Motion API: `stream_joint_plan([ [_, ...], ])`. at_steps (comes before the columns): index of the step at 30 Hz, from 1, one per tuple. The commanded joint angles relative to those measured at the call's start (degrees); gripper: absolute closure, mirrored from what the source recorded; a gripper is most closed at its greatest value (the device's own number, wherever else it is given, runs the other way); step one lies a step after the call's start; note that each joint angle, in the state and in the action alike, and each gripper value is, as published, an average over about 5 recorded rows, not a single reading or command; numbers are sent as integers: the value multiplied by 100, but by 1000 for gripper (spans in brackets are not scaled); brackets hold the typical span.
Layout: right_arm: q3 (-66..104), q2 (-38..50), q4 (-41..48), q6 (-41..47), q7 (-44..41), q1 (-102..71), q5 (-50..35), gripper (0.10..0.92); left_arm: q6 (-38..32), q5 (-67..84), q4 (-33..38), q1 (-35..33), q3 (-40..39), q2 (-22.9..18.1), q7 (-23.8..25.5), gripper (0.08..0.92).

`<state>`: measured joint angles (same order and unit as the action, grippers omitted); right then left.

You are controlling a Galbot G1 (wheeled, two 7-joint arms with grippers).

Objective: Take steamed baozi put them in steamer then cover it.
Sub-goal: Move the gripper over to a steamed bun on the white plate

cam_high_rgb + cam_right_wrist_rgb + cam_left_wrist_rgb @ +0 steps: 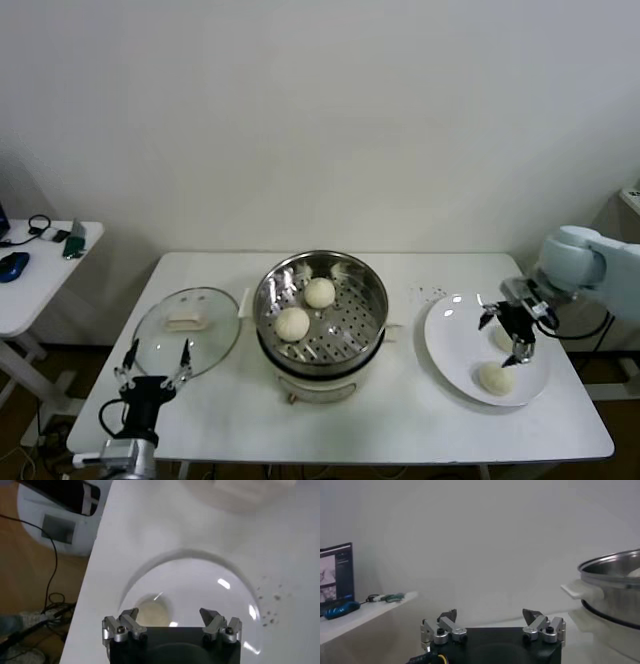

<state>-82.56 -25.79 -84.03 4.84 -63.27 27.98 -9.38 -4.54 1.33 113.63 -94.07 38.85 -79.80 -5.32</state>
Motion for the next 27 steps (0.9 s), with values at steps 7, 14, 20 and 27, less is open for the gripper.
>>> stream_joint_plan([
  [7,1789,-87,845,-223,-42,-2345,1130,203,105,-131,-59,83,-53,44,-54,177],
  [14,1966,-320,1078,-238,-32,-2539,1159,203,136,-158,-70,105,-65,37,-70,177],
  [20,2097,-550,1265,-267,-5,-2575,1199,203,152,-152,-66,101,-59,39,-72,177],
  [27,2110,-616,1326,-284,-28,-2460,1155,203,143,-165,-68,82,-68,28,-70,177],
])
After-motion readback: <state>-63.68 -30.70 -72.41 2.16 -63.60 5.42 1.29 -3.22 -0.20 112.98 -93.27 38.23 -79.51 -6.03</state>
